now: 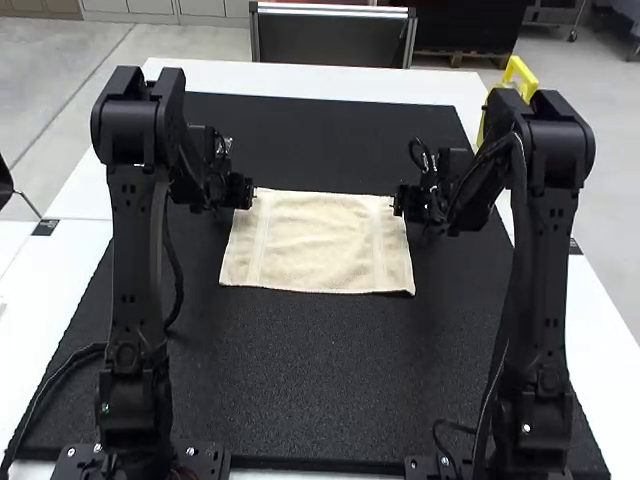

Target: Fold the towel.

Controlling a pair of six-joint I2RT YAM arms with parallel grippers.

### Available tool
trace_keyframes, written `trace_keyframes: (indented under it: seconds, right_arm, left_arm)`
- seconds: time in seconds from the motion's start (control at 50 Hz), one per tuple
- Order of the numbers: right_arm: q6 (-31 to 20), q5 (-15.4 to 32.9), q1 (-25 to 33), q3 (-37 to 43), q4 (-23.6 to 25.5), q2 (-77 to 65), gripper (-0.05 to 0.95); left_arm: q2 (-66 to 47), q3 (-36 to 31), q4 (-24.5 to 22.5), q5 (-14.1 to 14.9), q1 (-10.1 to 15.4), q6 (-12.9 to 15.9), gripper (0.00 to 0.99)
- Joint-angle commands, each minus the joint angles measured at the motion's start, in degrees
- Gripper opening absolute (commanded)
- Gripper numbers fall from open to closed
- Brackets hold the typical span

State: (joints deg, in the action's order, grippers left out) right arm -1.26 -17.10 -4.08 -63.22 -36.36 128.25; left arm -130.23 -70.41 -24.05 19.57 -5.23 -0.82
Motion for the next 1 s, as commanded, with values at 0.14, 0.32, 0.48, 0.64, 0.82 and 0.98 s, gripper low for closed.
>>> trace_keyframes:
  seconds: [0.14,0.32,0.48,0.64,0.82,0.98]
  right_arm:
    - [1.26,-0.21,-0.93,-2.26,-0.38,1.57,0.80]
    - [2.14,-0.48,-0.85,-2.96,-0.29,2.62,0.77]
    - [2.49,-0.83,-0.85,-3.84,-0.29,4.03,0.78]
    - [2.58,-0.83,-1.29,-4.10,-0.29,4.65,0.77]
    - [2.58,-0.83,-1.99,-4.45,-0.20,5.00,0.71]
    - [2.66,-0.83,-2.43,-4.89,-0.20,5.08,0.59]
  left_arm:
    - [-1.51,-1.57,0.15,1.17,0.22,0.47,0.770]
    - [-1.87,-1.48,0.15,1.08,0.05,0.20,0.770]
    - [-1.87,-1.57,0.06,1.17,-0.04,0.03,0.770]
    - [-1.87,-1.48,-0.03,1.17,-0.13,-0.06,0.769]
    - [-1.95,-1.39,-0.12,1.17,-0.21,-0.06,0.769]
    - [-2.04,-1.39,-0.20,1.17,-0.48,-0.24,0.651]
